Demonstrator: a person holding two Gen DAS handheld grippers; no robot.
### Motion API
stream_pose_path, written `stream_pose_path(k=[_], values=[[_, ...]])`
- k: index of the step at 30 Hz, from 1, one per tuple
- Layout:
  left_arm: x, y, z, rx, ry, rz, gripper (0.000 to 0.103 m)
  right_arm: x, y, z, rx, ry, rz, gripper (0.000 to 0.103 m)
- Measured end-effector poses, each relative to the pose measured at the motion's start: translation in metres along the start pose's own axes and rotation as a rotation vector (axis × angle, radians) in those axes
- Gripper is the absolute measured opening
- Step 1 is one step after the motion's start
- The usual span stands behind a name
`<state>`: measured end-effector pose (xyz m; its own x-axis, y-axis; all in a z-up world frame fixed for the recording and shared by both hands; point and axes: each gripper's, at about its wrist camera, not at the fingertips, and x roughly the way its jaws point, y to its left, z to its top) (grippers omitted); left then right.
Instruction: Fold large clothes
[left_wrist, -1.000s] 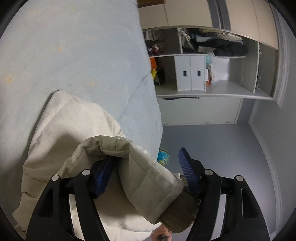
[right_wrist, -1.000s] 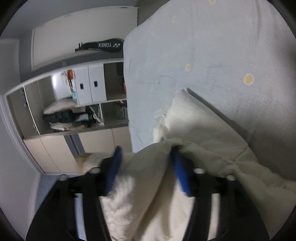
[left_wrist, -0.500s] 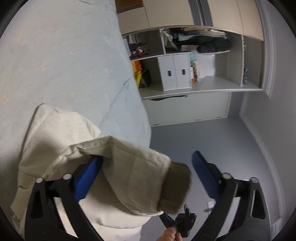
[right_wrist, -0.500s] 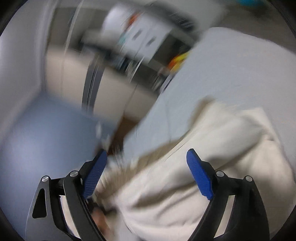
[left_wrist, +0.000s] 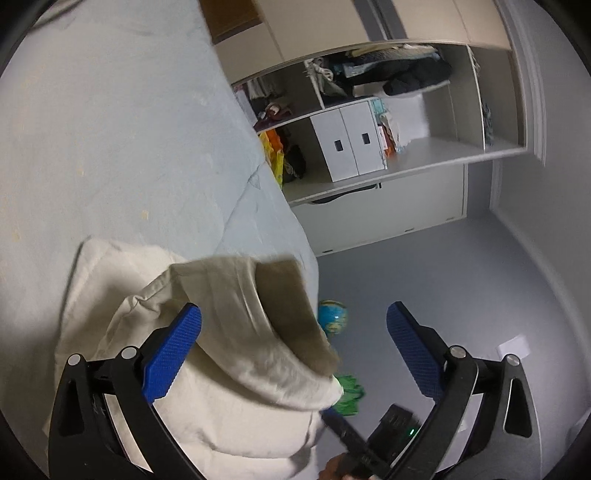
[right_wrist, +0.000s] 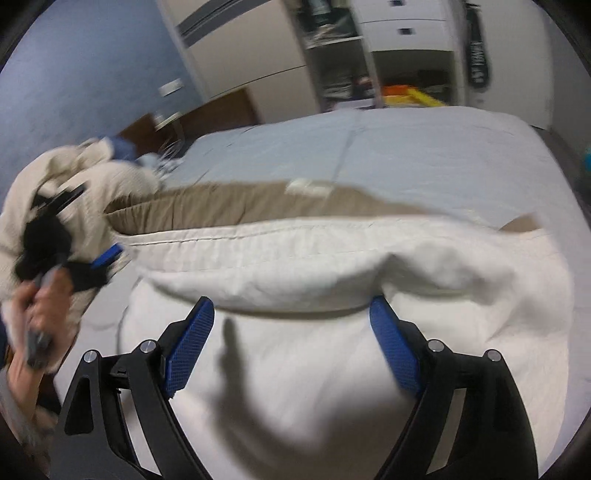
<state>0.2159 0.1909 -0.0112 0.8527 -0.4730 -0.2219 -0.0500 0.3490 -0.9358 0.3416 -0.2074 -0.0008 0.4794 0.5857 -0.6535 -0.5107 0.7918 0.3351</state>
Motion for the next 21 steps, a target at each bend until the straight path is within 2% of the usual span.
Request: stream_pose_path(k=[2,4,6,9,12,14,18,20,21], values=[[0.002,-0.010,-0.003,0.057,0.005,0.025,0.096,0.008,-0.005,0.009,0.044,-0.038,-0.083,0.081],[0.005,-0.019,-0.007,0.114,0.013,0.048,0.096,0.017,-0.015,0.017,0.105,-0.046,-0.129,0.081],[0.009,-0.027,-0.013,0.180,0.029,0.079,0.096,0.022,-0.026,0.019,0.158,-0.055,-0.149,0.081],[0.019,-0.040,-0.025,0.293,0.054,0.125,0.096,0.032,-0.033,0.021,0.172,-0.057,-0.184,0.081],[0.036,-0.050,-0.043,0.395,0.117,0.141,0.096,0.038,-0.034,0.018,0.156,-0.062,-0.220,0.081],[0.051,-0.051,-0.056,0.443,0.187,0.159,0.096,0.030,-0.036,0.018,0.153,-0.094,-0.267,0.081],[0.084,-0.047,-0.081,0.565,0.251,0.322,0.093,-0.003,-0.041,0.016,0.182,-0.186,-0.314,0.083],[0.097,-0.042,-0.088,0.595,0.264,0.394,0.088,-0.011,-0.044,0.016,0.184,-0.166,-0.307,0.083],[0.103,-0.039,-0.091,0.613,0.264,0.431,0.087,-0.012,-0.044,0.013,0.168,-0.125,-0.302,0.083]])
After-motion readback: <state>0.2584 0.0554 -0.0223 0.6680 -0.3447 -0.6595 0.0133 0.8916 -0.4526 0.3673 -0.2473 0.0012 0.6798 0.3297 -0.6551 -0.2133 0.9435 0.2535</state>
